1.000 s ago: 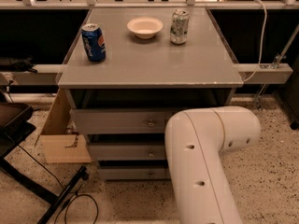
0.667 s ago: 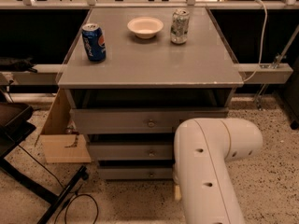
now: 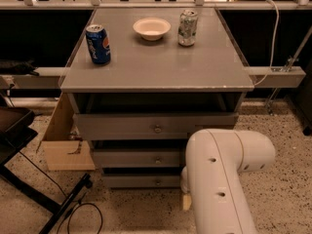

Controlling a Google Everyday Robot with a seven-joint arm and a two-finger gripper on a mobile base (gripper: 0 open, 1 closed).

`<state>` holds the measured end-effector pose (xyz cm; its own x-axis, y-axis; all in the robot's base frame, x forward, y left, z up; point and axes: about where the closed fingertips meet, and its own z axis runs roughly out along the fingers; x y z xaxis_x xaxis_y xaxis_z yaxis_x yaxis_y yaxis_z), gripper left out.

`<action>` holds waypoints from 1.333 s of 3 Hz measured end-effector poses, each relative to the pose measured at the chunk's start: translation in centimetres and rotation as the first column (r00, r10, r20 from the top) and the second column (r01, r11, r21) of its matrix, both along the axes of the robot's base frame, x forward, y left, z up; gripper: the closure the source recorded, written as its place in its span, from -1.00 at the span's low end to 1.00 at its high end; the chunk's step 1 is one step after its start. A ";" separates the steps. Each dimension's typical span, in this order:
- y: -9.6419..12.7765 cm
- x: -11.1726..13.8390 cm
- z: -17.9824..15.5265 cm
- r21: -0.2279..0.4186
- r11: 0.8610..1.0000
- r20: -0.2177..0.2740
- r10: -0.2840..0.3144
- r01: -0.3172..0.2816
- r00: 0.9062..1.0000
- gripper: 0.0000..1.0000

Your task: Open bottom drawer

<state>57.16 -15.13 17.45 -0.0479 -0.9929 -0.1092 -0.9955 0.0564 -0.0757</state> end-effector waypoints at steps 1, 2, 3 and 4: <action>0.5 0.2 1.6 0.001 1.000 0.041 0.025 -0.025 0.999 -1.00; 1.3 1.7 3.7 0.002 0.999 0.108 0.034 -0.035 0.994 -1.00; 1.5 2.0 3.9 0.009 0.999 0.123 0.031 -0.032 0.992 -1.00; 1.8 1.2 2.5 0.019 0.999 0.101 0.026 -0.028 0.995 -1.00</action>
Offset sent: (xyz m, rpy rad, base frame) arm 0.0136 0.0374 0.0647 -0.0008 -0.2083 0.0354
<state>58.37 -13.33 19.92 -0.0090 -0.9911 -0.1326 -0.9841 0.0323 -0.1745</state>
